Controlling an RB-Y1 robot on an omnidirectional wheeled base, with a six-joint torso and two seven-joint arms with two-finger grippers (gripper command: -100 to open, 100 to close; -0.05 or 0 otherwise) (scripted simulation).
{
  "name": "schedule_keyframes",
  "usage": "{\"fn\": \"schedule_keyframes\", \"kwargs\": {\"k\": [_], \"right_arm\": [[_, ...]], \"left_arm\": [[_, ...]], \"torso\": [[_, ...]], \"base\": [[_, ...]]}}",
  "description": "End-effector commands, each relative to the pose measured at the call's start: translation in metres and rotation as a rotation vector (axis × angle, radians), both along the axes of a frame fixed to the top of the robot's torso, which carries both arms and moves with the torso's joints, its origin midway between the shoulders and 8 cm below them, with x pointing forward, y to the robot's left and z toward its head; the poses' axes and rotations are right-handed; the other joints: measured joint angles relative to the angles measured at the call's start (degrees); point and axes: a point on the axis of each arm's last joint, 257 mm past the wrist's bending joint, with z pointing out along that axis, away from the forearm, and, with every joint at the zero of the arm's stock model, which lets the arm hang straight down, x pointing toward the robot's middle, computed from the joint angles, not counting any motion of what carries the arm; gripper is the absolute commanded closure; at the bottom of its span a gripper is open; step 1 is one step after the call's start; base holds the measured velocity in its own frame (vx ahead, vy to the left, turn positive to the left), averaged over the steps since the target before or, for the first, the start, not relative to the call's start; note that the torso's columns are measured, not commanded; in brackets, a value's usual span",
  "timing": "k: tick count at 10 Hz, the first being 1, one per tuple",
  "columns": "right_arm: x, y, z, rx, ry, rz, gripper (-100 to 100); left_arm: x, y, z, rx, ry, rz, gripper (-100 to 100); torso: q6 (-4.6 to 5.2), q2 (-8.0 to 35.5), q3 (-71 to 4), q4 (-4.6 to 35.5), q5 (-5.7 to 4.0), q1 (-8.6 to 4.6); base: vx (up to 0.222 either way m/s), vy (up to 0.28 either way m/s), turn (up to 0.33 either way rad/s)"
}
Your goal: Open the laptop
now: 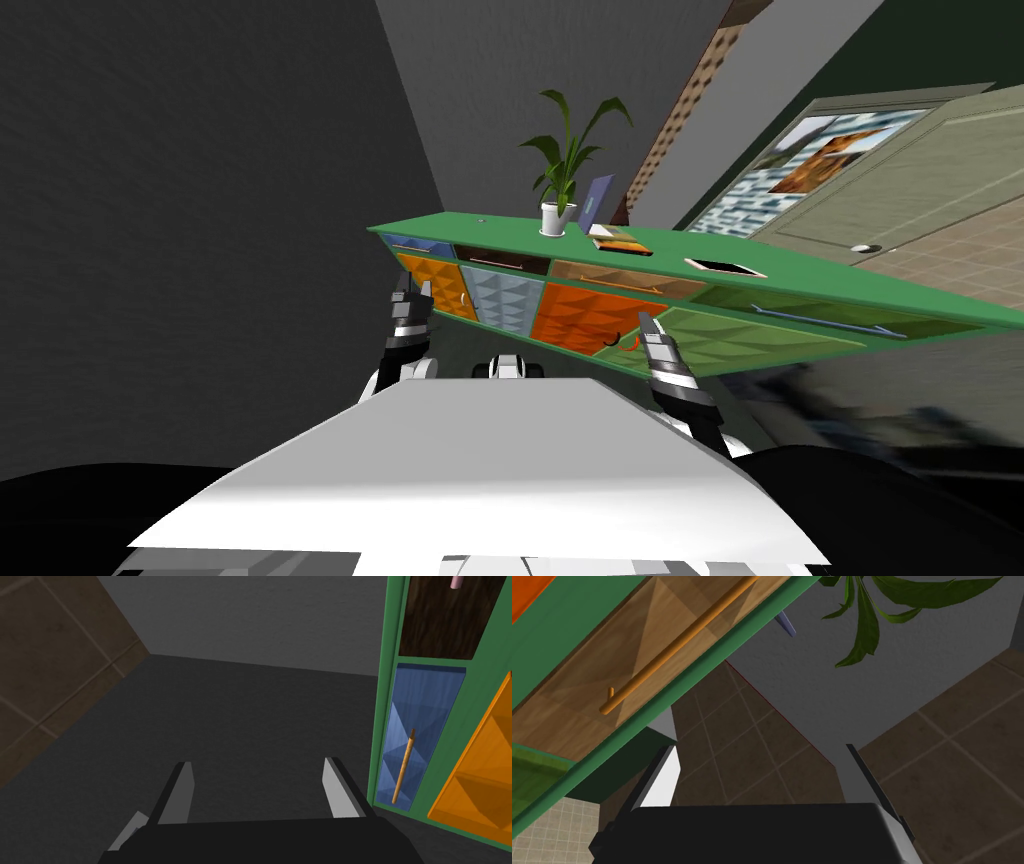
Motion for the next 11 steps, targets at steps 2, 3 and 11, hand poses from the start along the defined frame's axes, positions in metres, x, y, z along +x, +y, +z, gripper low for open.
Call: {"fn": "schedule_keyframes", "kwargs": {"k": [2, 3, 11], "right_arm": [[-0.027, -0.039, -0.014, -0.136, 0.102, -0.098, -100], [-0.045, -0.061, -0.026, -0.213, 0.176, -0.145, -100], [-0.14, -0.169, -0.035, -0.591, 0.504, -0.349, -100]], "left_arm": [[0.0, 0.0, 0.0, 0.0, 0.0, 0.0, 0], [0.0, 0.0, 0.0, 0.0, 0.0, 0.0, 0], [0.0, 0.0, 0.0, 0.0, 0.0, 0.0, 0]], "torso": [[-0.03, -0.1, -0.1, 0.0, 0.0, 0.0], [0.05, -0.1, 0.0, 0.0, 0.01, 0.0], [0.02, 0.0, 0.0, 0.0, 0.01, -0.01]], "base": [[-0.001, 0.092, 0.169], [-0.013, 0.098, 0.128], [0.006, 0.084, 0.166]]}}
